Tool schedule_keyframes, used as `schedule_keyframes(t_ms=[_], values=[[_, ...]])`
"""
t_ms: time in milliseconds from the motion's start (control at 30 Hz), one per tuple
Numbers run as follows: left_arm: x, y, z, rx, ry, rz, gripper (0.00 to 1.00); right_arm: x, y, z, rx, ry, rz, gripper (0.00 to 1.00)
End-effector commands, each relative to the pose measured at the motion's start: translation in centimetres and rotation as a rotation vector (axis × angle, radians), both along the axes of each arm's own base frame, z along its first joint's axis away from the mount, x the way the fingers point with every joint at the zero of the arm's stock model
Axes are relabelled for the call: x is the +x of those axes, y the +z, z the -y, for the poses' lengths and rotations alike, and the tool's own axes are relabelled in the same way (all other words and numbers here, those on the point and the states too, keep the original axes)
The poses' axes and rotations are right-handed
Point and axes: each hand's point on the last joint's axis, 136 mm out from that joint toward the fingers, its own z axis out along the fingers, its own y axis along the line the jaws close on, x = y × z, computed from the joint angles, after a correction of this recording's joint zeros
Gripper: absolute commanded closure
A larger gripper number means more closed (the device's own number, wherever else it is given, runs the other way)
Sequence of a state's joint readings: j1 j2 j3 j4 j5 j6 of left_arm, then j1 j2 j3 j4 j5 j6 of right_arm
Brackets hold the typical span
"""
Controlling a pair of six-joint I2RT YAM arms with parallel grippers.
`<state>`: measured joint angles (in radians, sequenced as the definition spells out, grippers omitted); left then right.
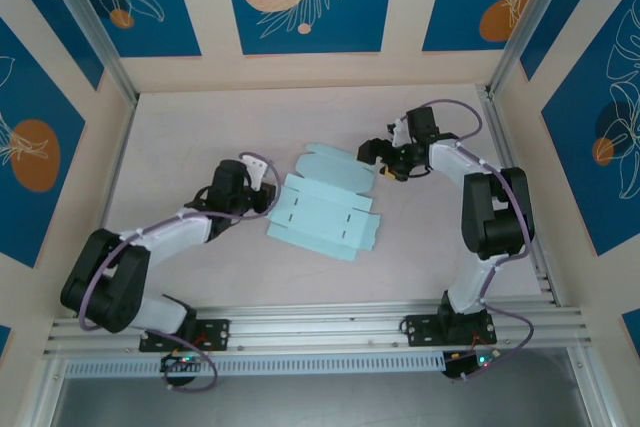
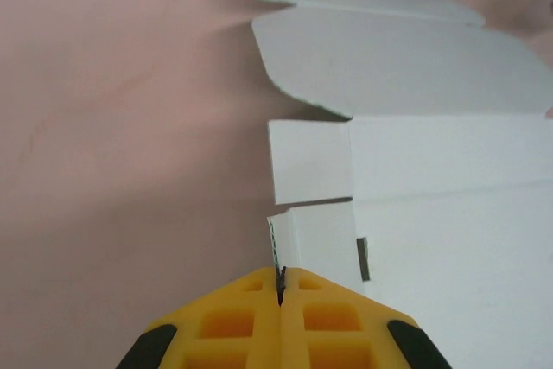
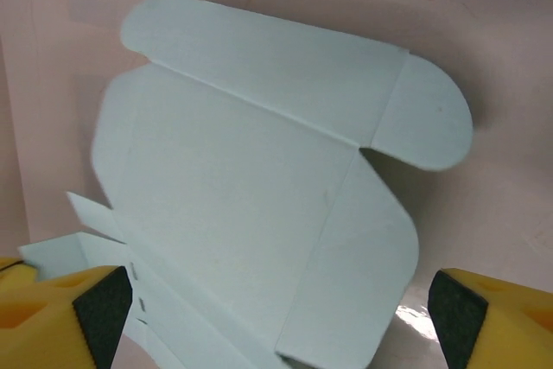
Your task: Fold the paper box
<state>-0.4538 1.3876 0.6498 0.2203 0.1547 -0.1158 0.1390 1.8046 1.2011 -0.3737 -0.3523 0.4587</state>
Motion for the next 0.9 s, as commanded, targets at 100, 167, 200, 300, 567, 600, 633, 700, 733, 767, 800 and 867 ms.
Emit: schedule_keyframes(t_ms=[100, 167, 200, 300, 567, 600, 633, 700, 733, 767, 800, 867], values=[[-0.2, 4.6, 2.2, 0.081, -0.246, 0.289, 1.0, -1.9, 2.9, 0.3, 0.008, 0.063, 0.093, 0.11], [-0.1, 5.4, 2.6, 0.114, -0.303, 0.325, 1.0, -2.2, 4.1, 0.4, -0.015, 0.085, 0.139, 0.11], [-0.3, 5.8, 3.0, 0.134, -0.354, 0.341, 1.0, -2.4, 5.0, 0.3, -0.025, 0.104, 0.174, 0.11], [-0.1, 7.6, 3.5, 0.197, -0.461, 0.416, 1.0, -3.1, 7.3, -0.1, -0.101, 0.161, 0.264, 0.11], [2.3, 13.6, 3.2, 0.318, -0.65, 0.555, 1.0, -4.8, 16.4, -0.6, -0.261, 0.264, 0.561, 0.1], [2.1, 14.4, 3.6, 0.317, -0.689, 0.576, 1.0, -5.6, 17.8, -1.8, -0.205, 0.327, 0.622, 0.1], [2.1, 14.9, 3.9, 0.314, -0.713, 0.586, 1.0, -6.2, 19.1, -2.7, -0.165, 0.372, 0.675, 0.1], [2.1, 16.4, 4.6, 0.296, -0.763, 0.6, 1.0, -7.6, 21.4, -4.8, -0.069, 0.465, 0.762, 0.1], [2.0, 17.0, 5.0, 0.28, -0.786, 0.601, 1.0, -8.0, 22.3, -5.7, -0.035, 0.502, 0.789, 0.11], [1.9, 17.5, 5.3, 0.263, -0.809, 0.602, 1.0, -8.5, 23.2, -6.6, -0.002, 0.542, 0.812, 0.13], [1.8, 18.1, 5.7, 0.247, -0.83, 0.603, 1.0, -8.7, 23.6, -7.5, 0.012, 0.574, 0.823, 0.14], [1.6, 19.0, 6.2, 0.219, -0.863, 0.612, 1.0, -8.7, 24.0, -9.1, 0.008, 0.627, 0.838, 0.18]])
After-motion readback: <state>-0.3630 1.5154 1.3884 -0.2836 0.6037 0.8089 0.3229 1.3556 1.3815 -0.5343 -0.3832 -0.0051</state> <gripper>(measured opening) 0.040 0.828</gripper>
